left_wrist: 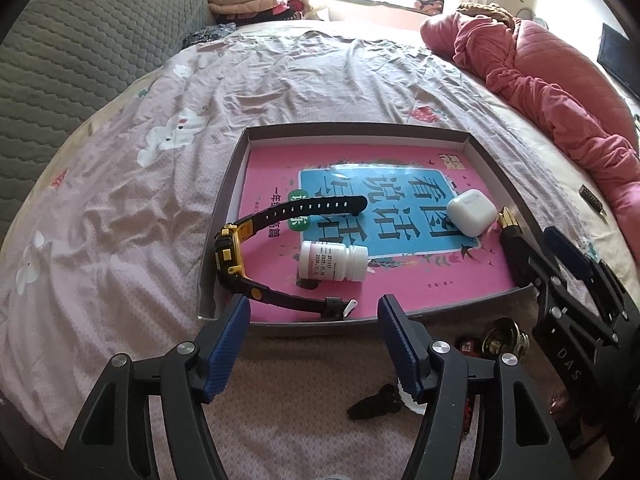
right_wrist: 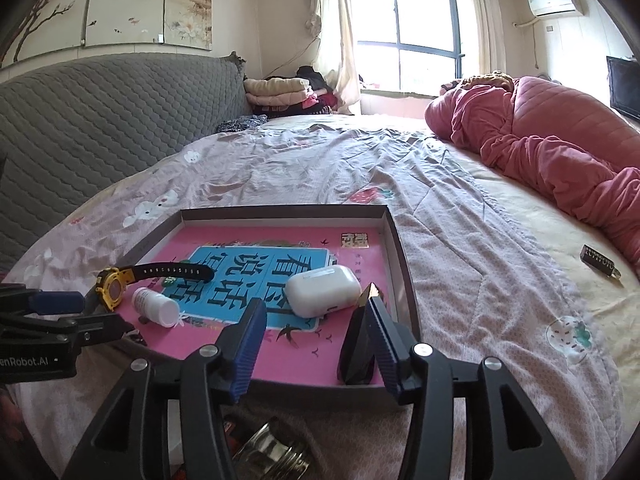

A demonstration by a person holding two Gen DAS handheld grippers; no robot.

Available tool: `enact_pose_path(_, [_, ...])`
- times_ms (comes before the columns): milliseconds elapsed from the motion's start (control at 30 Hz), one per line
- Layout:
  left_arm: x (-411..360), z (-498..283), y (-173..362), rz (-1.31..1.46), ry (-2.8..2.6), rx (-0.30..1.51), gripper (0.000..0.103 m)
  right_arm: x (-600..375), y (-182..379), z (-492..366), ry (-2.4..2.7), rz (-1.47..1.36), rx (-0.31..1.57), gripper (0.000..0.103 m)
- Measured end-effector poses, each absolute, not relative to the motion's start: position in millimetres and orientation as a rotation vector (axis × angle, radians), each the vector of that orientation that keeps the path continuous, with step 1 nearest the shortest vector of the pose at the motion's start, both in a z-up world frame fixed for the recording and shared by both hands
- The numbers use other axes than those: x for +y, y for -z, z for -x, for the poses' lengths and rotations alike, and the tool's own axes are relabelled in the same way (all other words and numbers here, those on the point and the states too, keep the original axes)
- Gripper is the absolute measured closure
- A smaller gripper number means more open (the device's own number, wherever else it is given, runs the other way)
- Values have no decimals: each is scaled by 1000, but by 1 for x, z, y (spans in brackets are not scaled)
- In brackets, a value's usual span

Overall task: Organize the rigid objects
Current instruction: 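Withdraw both tools back toward the items in front of the box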

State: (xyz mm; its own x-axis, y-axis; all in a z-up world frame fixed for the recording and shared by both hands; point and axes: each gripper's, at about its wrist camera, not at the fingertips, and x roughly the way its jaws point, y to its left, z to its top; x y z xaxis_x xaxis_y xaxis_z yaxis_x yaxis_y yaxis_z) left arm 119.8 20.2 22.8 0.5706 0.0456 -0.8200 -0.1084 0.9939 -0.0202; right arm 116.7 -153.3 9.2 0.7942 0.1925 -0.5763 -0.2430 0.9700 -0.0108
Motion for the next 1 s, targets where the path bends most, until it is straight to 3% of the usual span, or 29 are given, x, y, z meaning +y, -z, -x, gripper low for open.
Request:
enact_pose_path(200, [20,-113,-25,83,-88,952,34,-154,-12,-101,-230,88,589,46])
enact_pose_path(1000, [29,-69,-27,135,-71,935,34,-166,-19,-65,-180,71,598,43])
